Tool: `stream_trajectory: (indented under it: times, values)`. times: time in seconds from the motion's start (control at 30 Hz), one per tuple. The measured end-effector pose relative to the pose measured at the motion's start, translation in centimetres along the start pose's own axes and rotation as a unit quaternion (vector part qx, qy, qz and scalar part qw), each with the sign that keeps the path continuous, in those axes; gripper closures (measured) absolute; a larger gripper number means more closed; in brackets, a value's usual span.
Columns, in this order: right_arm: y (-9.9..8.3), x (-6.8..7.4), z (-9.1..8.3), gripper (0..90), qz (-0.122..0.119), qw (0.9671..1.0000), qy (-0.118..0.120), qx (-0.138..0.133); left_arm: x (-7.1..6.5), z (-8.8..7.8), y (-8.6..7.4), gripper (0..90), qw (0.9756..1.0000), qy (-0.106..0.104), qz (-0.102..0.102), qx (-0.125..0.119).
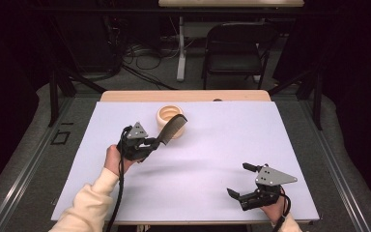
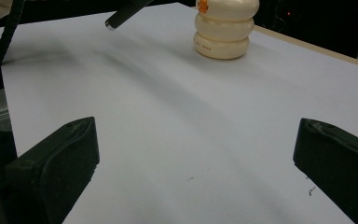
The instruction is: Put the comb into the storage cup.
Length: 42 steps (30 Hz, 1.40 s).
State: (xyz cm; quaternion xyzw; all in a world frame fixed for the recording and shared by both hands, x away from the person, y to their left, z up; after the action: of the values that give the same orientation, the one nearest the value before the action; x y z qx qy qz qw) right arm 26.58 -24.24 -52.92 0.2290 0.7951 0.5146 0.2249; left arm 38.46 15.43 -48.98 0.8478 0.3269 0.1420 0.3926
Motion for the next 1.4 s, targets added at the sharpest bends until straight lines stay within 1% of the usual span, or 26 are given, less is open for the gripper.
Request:
stream_trajectory:
  times: [0.2, 0.23, 0.33, 0.53, 0.9, 1.4]
  values:
    - [0.0, 0.0, 0.1, 0.0, -0.001, 1.0000, 0.000, 0.001, 0.2, -0.2, -0.1, 72.0, 1.0000, 0.004, -0.005, -0.008]
    - [0.0, 0.0, 0.1, 0.0, -0.001, 1.0000, 0.000, 0.002, 0.3, -0.2, -0.1, 72.0, 0.9999, 0.003, -0.008, -0.010]
    - [0.0, 0.0, 0.1, 0.0, 0.000, 1.0000, 0.001, 0.002, 0.3, -0.2, -0.1, 71.9, 0.9999, 0.005, -0.007, -0.013]
    - [0.0, 0.0, 0.1, 0.0, 0.000, 1.0000, 0.001, 0.002, 0.5, -0.3, -0.1, 72.0, 0.9996, 0.008, -0.013, -0.022]
    - [0.0, 0.0, 0.1, 0.0, 0.000, 1.0000, 0.000, 0.002, 1.0, -0.4, -0.1, 72.0, 0.9992, 0.012, -0.021, -0.031]
    - [0.0, 0.0, 0.2, 0.0, 0.001, 1.0000, 0.002, 0.004, 1.4, -0.6, -0.1, 72.0, 0.9981, 0.019, -0.034, -0.048]
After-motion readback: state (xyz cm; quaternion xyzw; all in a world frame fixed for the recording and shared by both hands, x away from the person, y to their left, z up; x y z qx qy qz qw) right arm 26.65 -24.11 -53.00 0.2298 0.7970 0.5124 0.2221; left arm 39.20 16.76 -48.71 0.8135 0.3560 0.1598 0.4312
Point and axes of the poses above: each handheld gripper's, and its own axes: z roughly forward along the jaws, y roughly out of its top, x roughly to its left, the point moved 1 cm from there along z, roughly forward along the jaws, and after that the axes turned 6 degrees about -z, right-handed, at the moved point
